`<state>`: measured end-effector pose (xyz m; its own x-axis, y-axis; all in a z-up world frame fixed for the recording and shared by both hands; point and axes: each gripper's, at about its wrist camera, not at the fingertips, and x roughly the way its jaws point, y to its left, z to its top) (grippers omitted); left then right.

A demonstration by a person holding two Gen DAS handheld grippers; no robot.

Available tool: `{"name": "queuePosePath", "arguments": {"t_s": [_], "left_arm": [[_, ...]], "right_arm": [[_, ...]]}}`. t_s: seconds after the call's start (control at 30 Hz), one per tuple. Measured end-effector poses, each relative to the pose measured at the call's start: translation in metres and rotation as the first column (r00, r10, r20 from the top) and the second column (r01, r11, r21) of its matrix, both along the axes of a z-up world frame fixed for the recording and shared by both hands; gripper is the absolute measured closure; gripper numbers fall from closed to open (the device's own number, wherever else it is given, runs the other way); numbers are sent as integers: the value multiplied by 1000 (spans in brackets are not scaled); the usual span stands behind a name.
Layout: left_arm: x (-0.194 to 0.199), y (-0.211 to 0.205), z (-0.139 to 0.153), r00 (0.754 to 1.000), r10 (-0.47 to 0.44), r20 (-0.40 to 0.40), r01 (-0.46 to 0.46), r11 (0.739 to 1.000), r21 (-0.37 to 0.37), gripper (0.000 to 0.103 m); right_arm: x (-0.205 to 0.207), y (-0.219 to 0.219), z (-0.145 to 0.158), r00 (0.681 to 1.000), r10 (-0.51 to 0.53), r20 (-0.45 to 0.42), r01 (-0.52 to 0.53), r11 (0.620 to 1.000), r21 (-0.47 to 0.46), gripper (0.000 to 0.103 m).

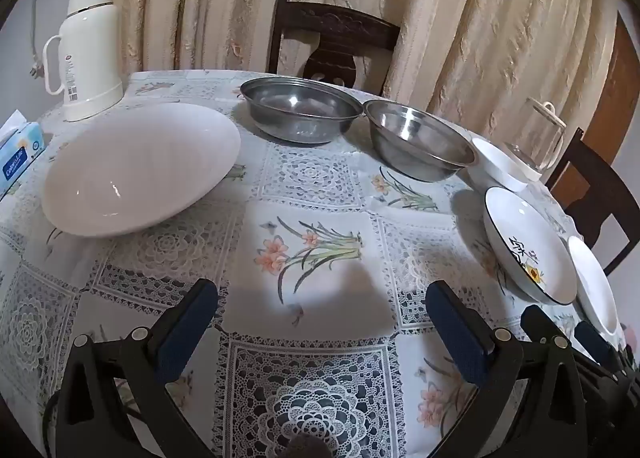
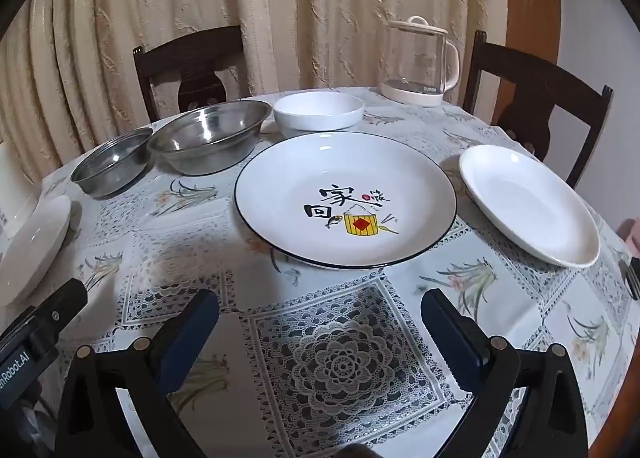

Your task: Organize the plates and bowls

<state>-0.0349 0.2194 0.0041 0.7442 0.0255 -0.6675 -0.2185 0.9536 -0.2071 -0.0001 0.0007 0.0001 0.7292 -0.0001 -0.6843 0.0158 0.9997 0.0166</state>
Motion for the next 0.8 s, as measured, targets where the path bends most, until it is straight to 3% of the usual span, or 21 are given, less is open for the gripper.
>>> {"name": "queuePosePath", "arguments": {"t_s": [0.27, 0.3, 0.8], "left_arm": [[0, 1, 0, 1000, -7, -4, 7, 1000, -6, 0], [-2, 3, 0, 1000, -9, -3, 9, 1000, -5, 0], [-9, -10, 9, 999, -29, 46, 27, 998, 50, 0]], "right_arm": [[-4, -4, 3, 1000, 5, 27, -4, 999, -40, 0], [-7, 5, 2, 999, -40, 27, 41, 998, -37, 0], [-12, -7, 10, 988, -136, 72, 140, 989, -55, 0]]}}
